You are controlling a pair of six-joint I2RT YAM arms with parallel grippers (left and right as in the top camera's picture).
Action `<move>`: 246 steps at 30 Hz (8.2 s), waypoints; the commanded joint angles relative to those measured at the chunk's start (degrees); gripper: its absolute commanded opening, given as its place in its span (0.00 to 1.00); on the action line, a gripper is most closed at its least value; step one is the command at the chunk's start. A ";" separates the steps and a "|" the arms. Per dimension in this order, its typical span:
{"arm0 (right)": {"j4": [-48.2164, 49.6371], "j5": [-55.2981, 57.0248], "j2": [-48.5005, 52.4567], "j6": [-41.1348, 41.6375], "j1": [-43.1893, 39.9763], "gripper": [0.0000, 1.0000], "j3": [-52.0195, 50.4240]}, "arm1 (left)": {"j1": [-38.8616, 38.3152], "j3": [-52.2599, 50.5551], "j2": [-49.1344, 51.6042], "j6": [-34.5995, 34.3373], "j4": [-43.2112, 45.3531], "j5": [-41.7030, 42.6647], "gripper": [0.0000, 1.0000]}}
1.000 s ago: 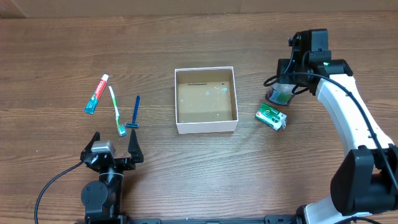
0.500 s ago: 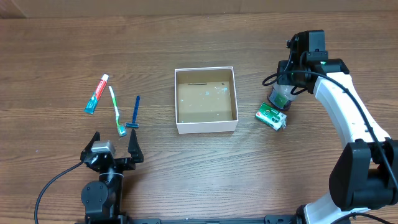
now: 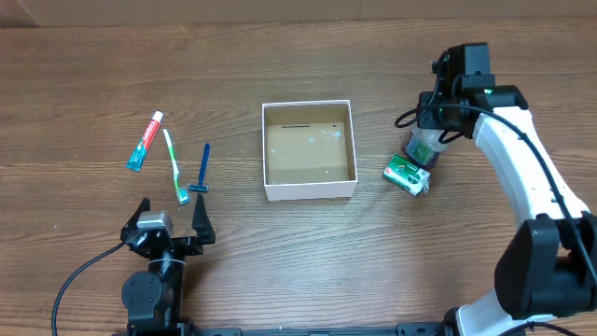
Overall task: Pack container
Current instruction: 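Lift the soap bottle with the right gripper and carry it into the box, then release the soap bottle in the box's back-left corner and raise right gripper, then lower the right gripper onto the green Dettol soap box and grasp it, then carry the Dettol soap box with the right gripper into the box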
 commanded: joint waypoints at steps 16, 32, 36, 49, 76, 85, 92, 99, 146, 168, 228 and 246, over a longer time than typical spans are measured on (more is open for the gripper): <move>1.81 -17.73 -20.02 -0.15 5.79 0.04 6.51 | -0.15 -0.24 -0.59 0.85 -0.07 -0.57 1.00; 9.07 -14.69 -17.33 0.20 29.29 0.04 6.45 | -0.15 -0.24 -0.59 0.87 -0.07 -0.57 1.00; 11.21 -12.66 -12.61 0.00 31.23 0.04 6.45 | -0.15 -0.24 -0.59 0.87 -0.07 -0.57 1.00; 23.41 -11.43 -5.31 0.02 31.41 0.04 6.45 | -0.15 -0.24 -0.59 0.87 -0.07 -0.57 1.00; 39.01 -6.27 9.84 -3.06 31.08 0.04 6.45 | -0.15 -0.24 -0.59 0.87 -0.07 -0.57 1.00; 42.21 -6.32 13.62 -3.06 29.92 0.04 6.45 | -0.15 -0.24 -0.59 0.87 -0.07 -0.57 1.00; 46.14 -6.34 16.02 -3.23 29.62 0.04 6.45 | -0.15 -0.24 -0.59 0.87 -0.07 -0.57 1.00; 46.73 -6.54 17.49 -3.23 29.62 0.17 6.45 | -0.15 -0.24 -0.59 0.87 -0.07 -0.57 1.00; -43.71 -5.44 11.04 21.33 5.51 1.00 52.30 | -0.15 -0.24 -0.59 0.87 -0.07 -0.57 1.00; -27.78 -2.93 11.06 29.64 -1.27 1.00 8.66 | -0.15 -0.24 -0.59 0.87 -0.07 -0.57 1.00; -11.58 -2.69 10.03 31.74 3.13 0.04 -9.07 | -0.15 -0.24 -0.59 0.87 -0.07 -0.57 1.00; -21.03 -13.70 -4.81 21.46 14.19 0.07 19.96 | -0.15 -0.24 -0.59 0.87 -0.07 -0.57 1.00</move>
